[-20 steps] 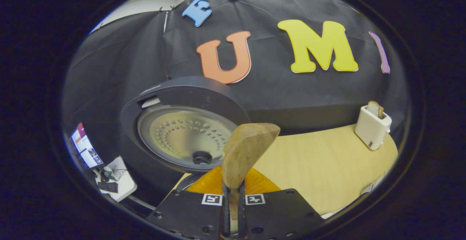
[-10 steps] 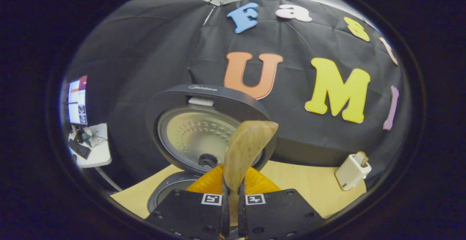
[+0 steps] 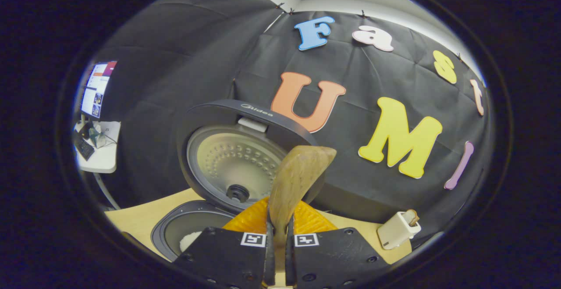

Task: Close the left gripper, press the button to open the rice cooker; take a wooden spoon from the chopstick holder with the right hand, scoop a spoonful of rice and pour it into the rice cooker, then put the wooden spoon back into the chopstick holder.

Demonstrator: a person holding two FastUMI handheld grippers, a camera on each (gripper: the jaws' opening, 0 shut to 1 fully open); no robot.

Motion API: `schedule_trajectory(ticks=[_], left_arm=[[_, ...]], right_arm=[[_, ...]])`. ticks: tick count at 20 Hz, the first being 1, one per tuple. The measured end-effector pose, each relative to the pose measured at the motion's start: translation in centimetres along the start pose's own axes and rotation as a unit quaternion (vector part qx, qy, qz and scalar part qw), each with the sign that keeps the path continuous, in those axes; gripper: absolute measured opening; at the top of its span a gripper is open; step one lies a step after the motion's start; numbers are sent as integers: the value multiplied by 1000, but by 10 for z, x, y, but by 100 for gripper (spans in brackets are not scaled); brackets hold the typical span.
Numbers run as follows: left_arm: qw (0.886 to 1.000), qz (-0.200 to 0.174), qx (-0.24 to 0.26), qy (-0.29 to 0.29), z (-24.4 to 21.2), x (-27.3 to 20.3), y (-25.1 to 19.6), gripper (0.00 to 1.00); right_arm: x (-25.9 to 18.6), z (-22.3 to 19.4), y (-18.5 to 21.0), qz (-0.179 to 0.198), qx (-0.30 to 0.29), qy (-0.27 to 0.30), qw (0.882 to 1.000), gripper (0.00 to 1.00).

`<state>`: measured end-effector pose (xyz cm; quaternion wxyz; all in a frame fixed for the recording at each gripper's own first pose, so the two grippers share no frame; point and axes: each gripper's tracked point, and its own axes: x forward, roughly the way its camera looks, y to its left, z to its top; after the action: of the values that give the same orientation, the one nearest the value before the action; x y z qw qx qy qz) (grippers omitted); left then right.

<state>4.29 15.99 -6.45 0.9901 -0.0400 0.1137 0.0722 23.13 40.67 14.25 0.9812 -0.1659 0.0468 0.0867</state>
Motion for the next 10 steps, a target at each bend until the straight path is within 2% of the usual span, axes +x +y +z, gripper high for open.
schedule_trajectory(ticks=[3, 10], left_arm=[[1000, -3, 2, -3, 2, -1, -1, 95], [1000, -5, -2, -8, 5, 0, -8, 95]], right_arm=[[-11, 0, -17, -1, 21, -3, 1000, 9], [-36, -22, -90, -34, 86, 4, 996, 9]])
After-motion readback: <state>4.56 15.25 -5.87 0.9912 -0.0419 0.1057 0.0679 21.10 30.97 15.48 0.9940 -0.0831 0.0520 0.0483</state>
